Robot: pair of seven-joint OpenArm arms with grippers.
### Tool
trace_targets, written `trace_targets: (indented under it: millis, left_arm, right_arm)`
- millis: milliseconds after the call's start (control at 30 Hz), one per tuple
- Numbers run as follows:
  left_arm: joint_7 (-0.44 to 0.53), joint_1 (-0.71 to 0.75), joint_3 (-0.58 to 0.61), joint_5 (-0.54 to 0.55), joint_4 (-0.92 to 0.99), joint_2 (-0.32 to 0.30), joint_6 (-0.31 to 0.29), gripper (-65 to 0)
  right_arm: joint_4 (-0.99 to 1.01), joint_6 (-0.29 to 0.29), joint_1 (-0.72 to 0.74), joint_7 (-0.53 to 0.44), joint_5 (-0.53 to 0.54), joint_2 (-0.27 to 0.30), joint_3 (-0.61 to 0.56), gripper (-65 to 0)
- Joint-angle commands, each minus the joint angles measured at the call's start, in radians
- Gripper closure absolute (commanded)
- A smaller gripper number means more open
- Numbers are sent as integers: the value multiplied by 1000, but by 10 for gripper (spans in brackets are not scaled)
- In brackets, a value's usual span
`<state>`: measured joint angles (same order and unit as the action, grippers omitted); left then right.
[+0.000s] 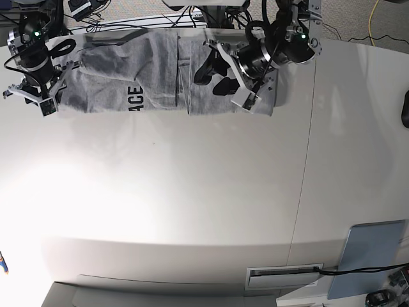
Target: Fold the T-shirt properly
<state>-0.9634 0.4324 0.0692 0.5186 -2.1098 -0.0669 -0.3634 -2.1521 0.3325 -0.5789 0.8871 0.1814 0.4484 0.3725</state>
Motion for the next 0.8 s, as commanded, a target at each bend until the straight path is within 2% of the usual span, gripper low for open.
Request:
trace_targets:
  millis: [0, 67, 133, 267, 367, 500, 667, 700, 767]
  left_arm:
    - [22, -3, 0, 3, -15, 2, -9, -324]
    - [24, -4, 0, -20, -15, 2, -28, -324]
    - [48, -3, 0, -37, -15, 2, -30, -324]
    - [90, -3, 0, -47, -15, 3, -31, -324]
    - [120, -3, 0, -43, -15, 3, -42, -324]
    - [126, -3, 0, -44, -15, 3, -108, -324]
    - [127, -3, 0, -44, -15, 3, -106, -324]
    - [127, -3, 0, -44, -15, 3, -106, -324]
    - [127, -3, 0, -44, -15, 3, -106, -324]
  right_arm:
    - [-12, -14, 0, -4, 22, 17, 40, -161]
    - [-3, 9, 0, 6, 111, 17, 111, -161]
    - [28, 61, 0, 16, 227, 17, 192, -161]
    - [155, 186, 0, 118, 510, 17, 331, -161]
    - [253, 240, 0, 172, 660, 17, 384, -161]
    - [295, 286, 0, 270, 728, 14, 395, -161]
    - [295, 332, 0, 346, 797, 14, 395, -162]
    - [295, 333, 0, 356, 818, 14, 395, -175]
    - [295, 333, -1, 363, 853, 14, 394, -250]
